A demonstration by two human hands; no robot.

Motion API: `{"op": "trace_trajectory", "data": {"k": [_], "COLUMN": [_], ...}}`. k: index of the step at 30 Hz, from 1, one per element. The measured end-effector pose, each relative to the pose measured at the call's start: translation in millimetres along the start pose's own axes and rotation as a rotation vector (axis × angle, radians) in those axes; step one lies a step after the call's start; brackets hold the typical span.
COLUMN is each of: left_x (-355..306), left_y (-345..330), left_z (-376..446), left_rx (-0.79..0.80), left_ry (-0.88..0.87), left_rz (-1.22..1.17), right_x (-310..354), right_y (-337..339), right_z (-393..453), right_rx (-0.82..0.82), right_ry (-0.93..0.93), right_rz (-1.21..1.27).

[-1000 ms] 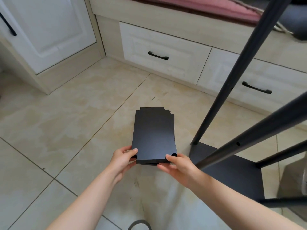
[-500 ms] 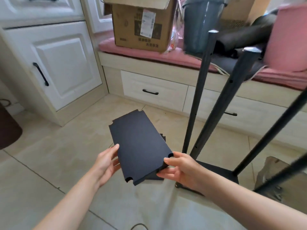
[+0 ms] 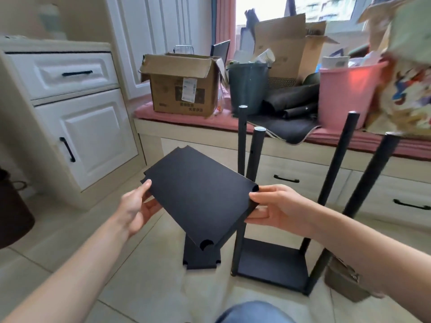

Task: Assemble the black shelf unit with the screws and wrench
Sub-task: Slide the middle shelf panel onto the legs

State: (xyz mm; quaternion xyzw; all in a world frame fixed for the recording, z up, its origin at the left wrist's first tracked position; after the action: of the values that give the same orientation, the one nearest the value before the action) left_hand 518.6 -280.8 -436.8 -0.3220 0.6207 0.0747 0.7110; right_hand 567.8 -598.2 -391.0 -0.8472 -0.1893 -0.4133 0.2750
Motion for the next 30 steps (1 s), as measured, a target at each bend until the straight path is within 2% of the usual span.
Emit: {"op": "trace_trajectory", "data": {"k": [4, 10, 19, 25, 30], "left_x": [-23.9, -54.2, -93.4, -113.8, -115.1], "left_y": [-32.4, -84.1, -126.8, -168.2, -198.6], "left_z": [-5.5, -8.3, -7.9, -7.9, -9.3], "left_rx": [0.037, 0.056, 0.069, 0.106, 0.195], "left_ry": [-0.016, -0.004, -0.092, -0.128, -0.084], "left_rz": [-0.081, -0.235, -0.364, -0.395, -0.358], "right_x": [29.2, 56.1, 71.9, 99.7, 128.4], "right_y": [1.0, 0.8, -8.9, 3.5, 28.0], "right_z": [-42.9, -83.2, -111.6, -130.1, -138.6], "right_rx": [-0.032, -0.061, -0.098, -0.316, -0.420], "right_ry": [0.094, 0.230, 0.325, 0.421, 0.395], "right_rz": [0.003, 0.271, 0.362, 0.326, 0.344]}}
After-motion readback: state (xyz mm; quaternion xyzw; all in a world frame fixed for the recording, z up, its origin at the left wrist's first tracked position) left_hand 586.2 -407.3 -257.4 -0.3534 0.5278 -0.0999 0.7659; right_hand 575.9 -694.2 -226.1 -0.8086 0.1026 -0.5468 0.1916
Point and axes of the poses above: each hand's wrist, its own z-axis towards the middle knuckle, its own y-axis out of the back of the hand, x = y × z, the point moved 2 cm from there along z, towards the middle knuckle, and after that the axes turned 15 degrees about -y, right-handed, at the moved point
